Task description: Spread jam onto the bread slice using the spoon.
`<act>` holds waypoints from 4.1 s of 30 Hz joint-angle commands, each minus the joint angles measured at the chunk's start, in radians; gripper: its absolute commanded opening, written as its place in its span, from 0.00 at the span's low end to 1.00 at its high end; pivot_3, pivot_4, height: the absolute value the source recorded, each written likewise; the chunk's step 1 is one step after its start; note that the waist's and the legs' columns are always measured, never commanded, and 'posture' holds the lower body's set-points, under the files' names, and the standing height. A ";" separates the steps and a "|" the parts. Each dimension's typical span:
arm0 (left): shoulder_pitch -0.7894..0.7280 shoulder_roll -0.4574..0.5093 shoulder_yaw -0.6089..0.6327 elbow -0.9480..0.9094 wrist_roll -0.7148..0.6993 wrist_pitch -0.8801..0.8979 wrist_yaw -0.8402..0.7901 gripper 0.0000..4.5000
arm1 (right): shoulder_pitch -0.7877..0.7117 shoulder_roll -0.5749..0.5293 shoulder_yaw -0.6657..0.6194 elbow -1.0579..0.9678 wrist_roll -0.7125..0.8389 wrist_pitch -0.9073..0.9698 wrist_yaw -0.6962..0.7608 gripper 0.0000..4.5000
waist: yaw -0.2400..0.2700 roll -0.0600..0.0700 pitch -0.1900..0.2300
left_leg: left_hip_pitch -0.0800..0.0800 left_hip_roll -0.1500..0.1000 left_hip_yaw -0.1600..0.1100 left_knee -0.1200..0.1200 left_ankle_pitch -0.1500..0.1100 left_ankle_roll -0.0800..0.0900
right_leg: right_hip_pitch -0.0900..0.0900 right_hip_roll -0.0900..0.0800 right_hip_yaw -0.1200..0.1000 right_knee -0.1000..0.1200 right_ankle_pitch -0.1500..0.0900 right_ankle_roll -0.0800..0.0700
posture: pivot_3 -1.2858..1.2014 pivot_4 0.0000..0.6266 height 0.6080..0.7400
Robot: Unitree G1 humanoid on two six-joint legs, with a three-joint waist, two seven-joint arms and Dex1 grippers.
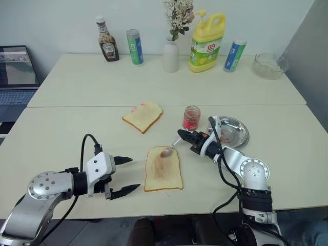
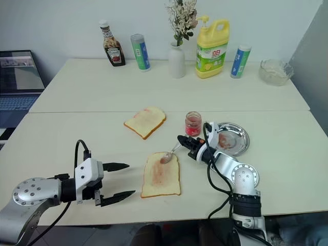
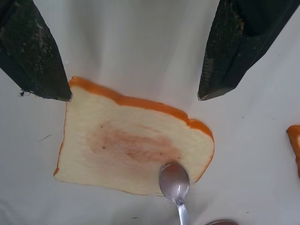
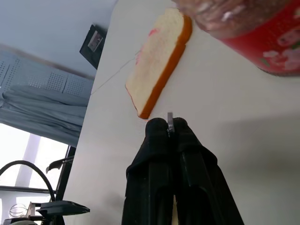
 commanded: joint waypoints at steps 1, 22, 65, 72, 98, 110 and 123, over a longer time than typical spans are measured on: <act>-0.007 0.008 0.009 -0.021 -0.003 -0.007 0.002 1.00 | 0.062 -0.022 0.015 -0.086 0.038 0.058 0.003 0.01 | -0.001 0.000 0.000 | 0.000 0.000 0.000 0.000 0.000 0.000 | 0.000 0.000 0.000 0.000 0.000 0.000 | 0.52 0.24 1.00; 0.006 0.030 0.001 -0.014 0.032 -0.064 -0.028 1.00 | 0.039 -0.034 0.034 -0.092 0.150 0.008 -0.077 0.01 | -0.001 0.000 0.000 | 0.000 0.001 0.000 0.000 0.000 0.000 | 0.000 0.001 0.000 0.000 0.000 0.001 | 0.52 0.24 1.00; -0.002 0.020 -0.023 0.025 0.052 -0.116 -0.030 1.00 | 0.058 -0.309 0.374 -0.333 -0.460 -0.486 0.533 0.01 | 0.004 -0.001 0.000 | 0.001 0.000 -0.001 0.002 0.000 0.000 | 0.001 0.001 0.000 0.001 0.000 -0.001 | 0.52 0.24 1.00; 0.000 0.020 -0.023 0.032 0.054 -0.125 -0.031 1.00 | 0.077 -0.199 0.227 -0.281 -0.270 -0.235 0.379 0.01 | 0.003 0.000 0.000 | 0.001 0.000 0.000 0.002 0.000 0.000 | 0.001 0.000 0.000 0.002 0.000 -0.001 | 0.52 0.24 1.00; -0.028 0.022 -0.041 0.007 0.042 -0.093 -0.021 1.00 | 0.043 -0.091 0.067 -0.211 -0.042 -0.031 0.125 0.01 | -0.001 0.000 0.000 | 0.001 0.000 -0.001 0.002 0.000 0.000 | 0.000 0.001 0.000 0.002 0.000 0.001 | 0.52 0.24 1.00; -0.053 0.018 -0.048 -0.001 0.036 -0.067 -0.025 1.00 | 0.150 -0.046 0.052 -0.198 0.074 0.103 0.035 0.01 | -0.001 0.000 0.000 | 0.001 0.000 0.000 0.002 0.000 0.000 | 0.000 0.001 0.000 0.002 0.000 0.000 | 0.52 0.24 1.00; -0.062 0.022 -0.057 0.006 0.033 -0.076 -0.036 1.00 | 0.196 -0.156 0.011 -0.255 0.263 0.151 -0.001 0.01 | -0.001 0.000 0.000 | 0.001 0.000 0.000 0.002 0.000 0.000 | 0.000 0.001 0.000 0.002 -0.001 0.001 | 0.52 0.24 1.00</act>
